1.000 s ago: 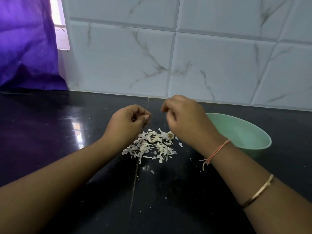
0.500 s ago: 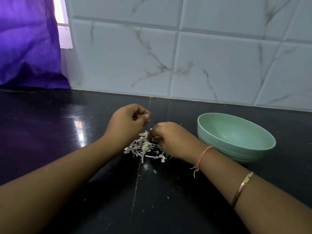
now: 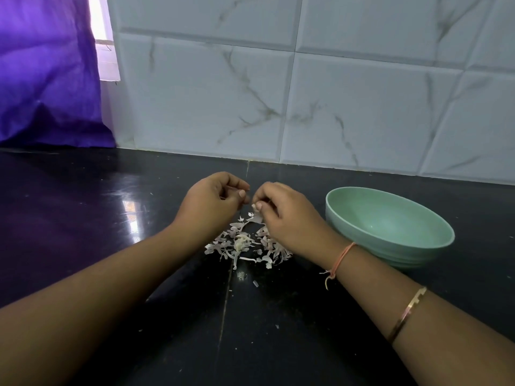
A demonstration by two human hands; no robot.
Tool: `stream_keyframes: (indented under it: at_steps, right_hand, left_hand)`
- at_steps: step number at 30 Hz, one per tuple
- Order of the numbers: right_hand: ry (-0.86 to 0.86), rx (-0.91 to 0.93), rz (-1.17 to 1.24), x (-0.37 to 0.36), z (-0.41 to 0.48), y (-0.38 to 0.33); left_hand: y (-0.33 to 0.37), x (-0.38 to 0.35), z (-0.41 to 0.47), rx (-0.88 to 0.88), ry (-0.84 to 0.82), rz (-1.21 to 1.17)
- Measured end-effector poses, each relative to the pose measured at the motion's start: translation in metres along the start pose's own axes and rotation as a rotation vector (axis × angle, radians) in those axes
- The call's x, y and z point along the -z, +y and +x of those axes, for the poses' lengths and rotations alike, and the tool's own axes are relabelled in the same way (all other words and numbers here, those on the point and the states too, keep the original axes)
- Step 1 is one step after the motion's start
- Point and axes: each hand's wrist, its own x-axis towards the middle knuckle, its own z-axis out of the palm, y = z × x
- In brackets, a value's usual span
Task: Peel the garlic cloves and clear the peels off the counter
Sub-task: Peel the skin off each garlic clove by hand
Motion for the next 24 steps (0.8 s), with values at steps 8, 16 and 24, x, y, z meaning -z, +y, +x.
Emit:
stream_keyframes:
  at_steps: [8, 16, 24]
  right_hand:
    - [0.133, -0.250, 0.373, 0.001, 0.001, -0.004]
    - [0.100, -0.332, 0.700, 0.006, -0.002, -0.012]
    - [0.119, -0.342, 0.716, 0.007, -0.003, -0.013]
  left_hand:
    - [0.004, -0.003, -0.003, 0.105, -0.148, -0.203]
    - [0.002, -0.001, -0.002, 0.083, -0.081, -0.202]
    - [0.003, 0.001, -0.001, 0.093, -0.052, -0.198]
